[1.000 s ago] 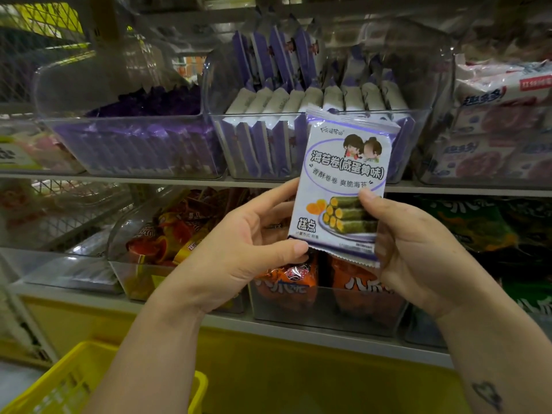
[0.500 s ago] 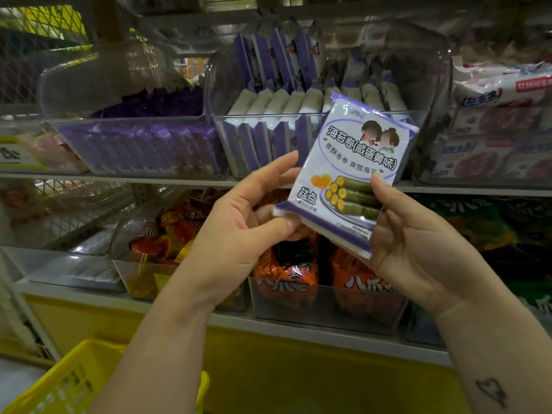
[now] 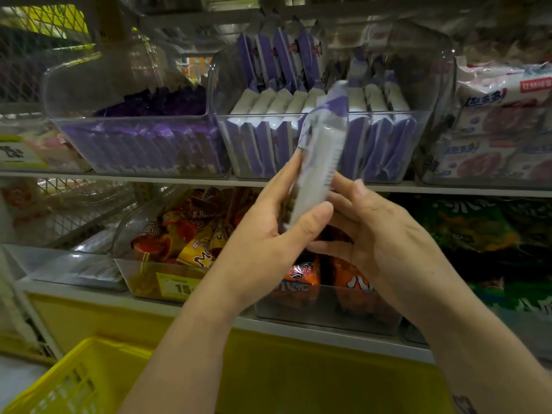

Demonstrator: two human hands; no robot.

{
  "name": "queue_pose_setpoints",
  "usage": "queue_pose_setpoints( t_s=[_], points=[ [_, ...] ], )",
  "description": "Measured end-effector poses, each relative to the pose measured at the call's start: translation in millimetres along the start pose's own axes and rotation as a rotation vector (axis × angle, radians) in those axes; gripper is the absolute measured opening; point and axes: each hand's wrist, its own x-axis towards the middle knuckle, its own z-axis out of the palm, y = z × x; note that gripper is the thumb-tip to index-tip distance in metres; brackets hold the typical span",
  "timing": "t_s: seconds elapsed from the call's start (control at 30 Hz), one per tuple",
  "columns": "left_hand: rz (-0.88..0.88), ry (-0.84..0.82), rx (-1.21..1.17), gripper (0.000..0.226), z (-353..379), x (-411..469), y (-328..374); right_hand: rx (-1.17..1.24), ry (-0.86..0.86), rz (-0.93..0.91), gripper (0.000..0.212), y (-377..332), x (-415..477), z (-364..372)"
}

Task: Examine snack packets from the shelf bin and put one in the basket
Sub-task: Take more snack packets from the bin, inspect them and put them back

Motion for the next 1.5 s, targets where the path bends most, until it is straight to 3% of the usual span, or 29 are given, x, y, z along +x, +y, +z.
queue_pose_setpoints(
  t_s=[0.13,0.23,0.3,0.4,0.6,0.77,0.83,0.93,1.0,1.17,1.3,1.4,1.5],
  points=[
    [-0.034,-0.047,-0.274,0.056,-6,0,-2,-0.11,0.034,-0.039,0.048,2,1,-3],
    [-0.12,-0.148,-0.6,0.069,-10,-3,-5,-0.152,0.082,-0.068,0.056,3,2,-8],
    [-0.16,-0.211,-0.749,0.065,-11,-5,-6,-0.142,0.101,-0.053,0.06,4,3,-11],
    [-0.191,-0.237,-0.851,0.057,-10,-6,-10,-0.065,0.122,-0.028,0.049,6,3,-14],
    [-0.159,-0.187,-0.627,0.056,-11,-1,-15,-0.101,0.122,-0.007,0.046,3,0,-28],
    [-0.03,0.092,-0.514,0.055,-15,2,-13,-0.381,0.058,-0.018,0.048,5,-1,-33],
    [0.05,0.176,-0.359,0.057,-21,1,-10,-0.523,0.038,-0.047,0.05,6,-2,-30],
    [0.098,0.137,0.032,0.061,-29,-2,-4,-0.643,0.019,-0.079,0.051,5,-3,-25],
    [0.076,0.049,0.12,0.059,-28,-4,-5,-0.716,0.027,-0.113,0.054,6,-4,-21],
    [0.084,0.058,0.036,0.03,-30,-4,-10,-0.765,0.138,-0.186,0.056,6,-2,-17],
    [0.07,0.117,-0.179,0.03,-46,-5,-19,-0.664,0.221,-0.115,0.054,-2,-2,-26],
    [0.054,0.13,-0.324,0.037,-53,-7,-25,-0.428,0.232,-0.109,0.042,-1,-3,-30],
    [0.045,0.13,-0.432,0.038,-56,-7,-30,-0.366,0.241,-0.149,0.028,0,-4,-29]
  ],
)
